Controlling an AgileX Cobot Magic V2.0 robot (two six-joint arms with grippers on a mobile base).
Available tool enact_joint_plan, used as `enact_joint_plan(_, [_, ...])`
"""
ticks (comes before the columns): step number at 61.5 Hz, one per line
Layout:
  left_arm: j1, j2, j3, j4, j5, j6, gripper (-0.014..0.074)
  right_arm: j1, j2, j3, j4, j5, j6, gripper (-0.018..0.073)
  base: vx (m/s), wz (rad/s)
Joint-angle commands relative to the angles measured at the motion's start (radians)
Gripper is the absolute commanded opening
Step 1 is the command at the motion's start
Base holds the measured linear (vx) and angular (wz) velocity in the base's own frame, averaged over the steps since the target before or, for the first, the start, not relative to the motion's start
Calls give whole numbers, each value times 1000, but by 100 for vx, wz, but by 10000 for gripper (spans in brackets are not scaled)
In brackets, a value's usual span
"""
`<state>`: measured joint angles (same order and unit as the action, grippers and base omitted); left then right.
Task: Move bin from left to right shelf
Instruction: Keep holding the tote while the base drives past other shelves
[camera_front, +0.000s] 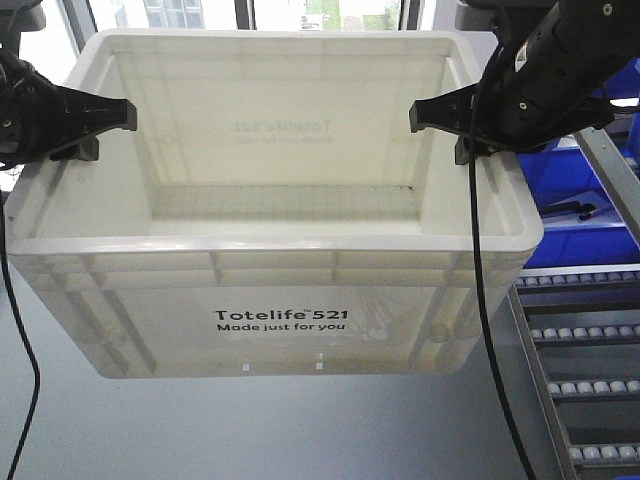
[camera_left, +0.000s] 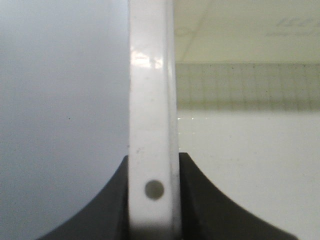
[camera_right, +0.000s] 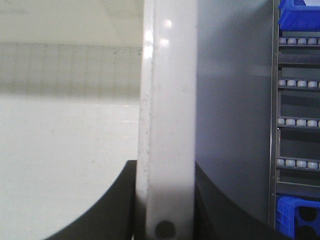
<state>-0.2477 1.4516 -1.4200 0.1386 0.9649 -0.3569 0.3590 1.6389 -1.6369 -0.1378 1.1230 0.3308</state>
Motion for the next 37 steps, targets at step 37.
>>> enact_joint_plan(37, [5,-59,-40,65,-90,-15,-7,-13,-56,-36,-88,-57,-2,8,38,-5])
